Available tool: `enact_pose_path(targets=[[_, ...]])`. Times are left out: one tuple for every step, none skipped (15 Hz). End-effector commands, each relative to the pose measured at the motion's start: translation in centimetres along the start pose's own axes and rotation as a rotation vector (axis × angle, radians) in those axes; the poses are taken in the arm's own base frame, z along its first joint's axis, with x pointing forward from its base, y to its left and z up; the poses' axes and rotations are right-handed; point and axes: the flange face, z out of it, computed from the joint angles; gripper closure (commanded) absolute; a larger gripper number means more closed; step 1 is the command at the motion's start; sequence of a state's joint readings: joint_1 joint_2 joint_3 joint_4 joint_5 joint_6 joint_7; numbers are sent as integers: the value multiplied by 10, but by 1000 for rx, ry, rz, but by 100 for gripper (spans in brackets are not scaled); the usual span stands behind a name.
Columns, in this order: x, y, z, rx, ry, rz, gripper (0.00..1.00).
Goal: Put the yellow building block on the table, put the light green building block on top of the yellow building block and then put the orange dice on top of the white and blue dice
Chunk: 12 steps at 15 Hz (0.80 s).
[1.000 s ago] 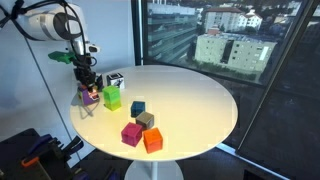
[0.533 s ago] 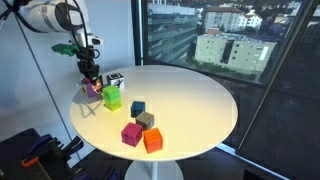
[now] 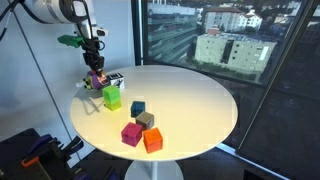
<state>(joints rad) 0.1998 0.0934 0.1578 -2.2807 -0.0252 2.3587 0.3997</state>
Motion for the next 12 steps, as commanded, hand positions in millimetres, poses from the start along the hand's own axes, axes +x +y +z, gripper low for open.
enact_pose_path(targets=[[18, 2, -22, 20, 15, 12, 90], [22, 3, -27, 20, 18, 23, 90], [28, 4, -30, 20, 10, 33, 90], [32, 6, -33, 19, 1, 44, 90], [37, 8, -35, 17, -12, 52, 90], [42, 10, -37, 11, -20, 64, 90], [47, 12, -38, 8, -33, 73, 90], [52, 14, -39, 3, -42, 83, 90], [57, 16, -40, -4, -50, 93, 90], [62, 17, -41, -7, -58, 102, 90], [68, 17, -41, -10, -69, 111, 90], [72, 17, -41, -12, -78, 117, 90]])
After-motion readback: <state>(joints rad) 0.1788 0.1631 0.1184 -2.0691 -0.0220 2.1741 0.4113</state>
